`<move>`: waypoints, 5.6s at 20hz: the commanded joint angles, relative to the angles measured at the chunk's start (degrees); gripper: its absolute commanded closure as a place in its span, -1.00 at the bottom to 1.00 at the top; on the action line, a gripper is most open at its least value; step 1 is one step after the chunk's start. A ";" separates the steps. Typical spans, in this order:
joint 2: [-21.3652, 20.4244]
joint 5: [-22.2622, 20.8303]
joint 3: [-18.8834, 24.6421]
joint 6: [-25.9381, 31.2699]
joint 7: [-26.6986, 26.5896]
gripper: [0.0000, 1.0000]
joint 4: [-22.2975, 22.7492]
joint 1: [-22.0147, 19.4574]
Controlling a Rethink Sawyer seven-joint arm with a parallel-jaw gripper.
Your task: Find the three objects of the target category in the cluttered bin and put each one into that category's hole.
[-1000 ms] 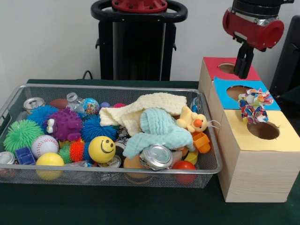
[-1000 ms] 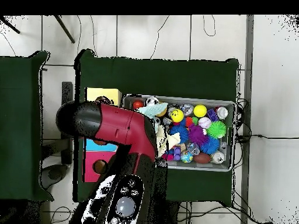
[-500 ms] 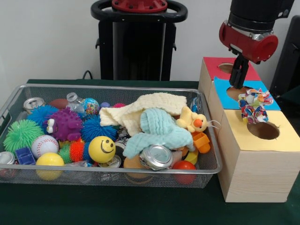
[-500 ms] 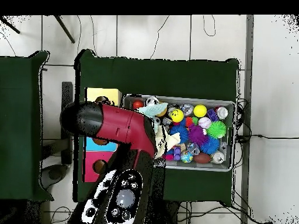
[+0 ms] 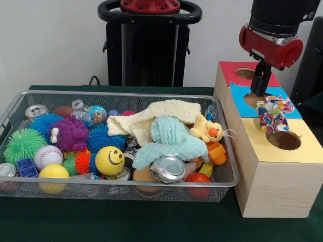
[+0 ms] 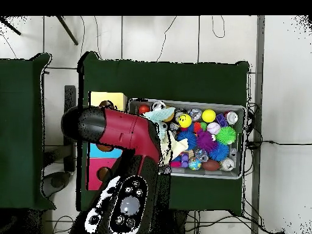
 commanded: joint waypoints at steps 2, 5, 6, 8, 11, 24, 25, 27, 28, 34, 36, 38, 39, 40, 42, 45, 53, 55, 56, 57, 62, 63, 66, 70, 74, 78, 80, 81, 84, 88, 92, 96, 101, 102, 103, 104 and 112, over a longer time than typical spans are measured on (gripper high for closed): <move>1.85 1.21 6.34 -0.91 6.06 1.00 2.26 -1.49; 2.48 1.10 6.29 -0.91 6.37 1.00 1.50 -1.56; 2.88 1.06 6.35 -1.29 6.43 1.00 1.30 -1.62; 3.41 1.12 6.48 -1.87 6.61 1.00 1.06 -1.66; 3.80 1.18 6.49 -1.99 6.86 1.00 0.53 -1.70; 5.62 2.01 5.75 -0.15 8.88 1.00 -3.83 -1.45; 5.65 2.01 5.64 0.20 9.01 1.00 -4.09 -1.39; 5.78 1.98 5.38 1.31 9.30 1.00 -5.06 -1.32; 5.93 1.98 5.21 2.16 9.62 1.00 -5.92 -1.24; 6.69 2.29 4.32 6.17 11.58 1.00 -10.04 -0.79; 7.07 2.27 3.99 7.08 11.99 1.00 -11.09 -0.75; 7.51 2.28 3.80 7.47 12.31 1.00 -11.92 -0.77; 7.69 2.25 3.69 7.72 12.34 1.00 -12.38 -0.87; 7.93 2.22 3.59 7.77 12.34 1.00 -12.72 -0.94; 8.32 2.14 3.46 7.80 12.26 1.00 -13.23 -1.05; 8.28 2.10 3.55 7.31 11.72 1.00 -12.58 -1.16; 5.78 1.46 3.53 6.64 9.29 1.00 -7.82 -1.31; 4.90 1.38 3.60 6.16 8.73 1.00 -6.19 -1.23; 4.40 1.32 3.63 5.88 8.40 1.00 -5.31 -1.21; 4.03 1.32 3.68 5.63 8.12 1.00 -4.71 -1.33; 1.63 1.28 3.90 4.44 7.00 1.00 -0.99 -1.31; 1.34 1.25 3.93 4.34 6.90 1.00 -0.53 -1.30; 0.95 1.08 4.00 3.97 6.87 1.00 0.55 -1.06; 0.70 0.78 3.93 3.68 7.06 1.00 1.34 -0.73; 0.35 0.83 4.38 2.88 7.00 1.00 2.52 -0.49; 0.79 0.90 4.85 1.43 7.10 1.00 3.27 -0.27; 0.95 0.97 5.20 0.57 6.88 1.00 3.81 -0.27; 1.01 0.99 5.28 0.31 6.81 1.00 3.98 -0.30; 1.20 1.07 5.53 -0.22 6.77 1.00 4.37 -0.23; 1.88 1.30 6.00 -0.94 6.78 1.00 4.42 -0.34; 2.55 1.50 6.88 -1.34 5.99 1.00 4.38 -0.89; 3.01 1.61 7.37 -1.48 5.70 1.00 4.17 -1.11; 3.68 2.03 8.30 -1.83 5.77 1.00 3.87 -1.22; 4.03 2.16 8.47 -2.18 6.13 1.00 3.65 -1.09; 4.29 2.16 8.50 -2.34 6.43 1.00 3.37 -0.99; 4.56 2.16 8.54 -2.51 6.73 1.00 3.09 -0.89; 8.33 1.80 9.30 -5.79 7.21 1.00 1.70 -0.69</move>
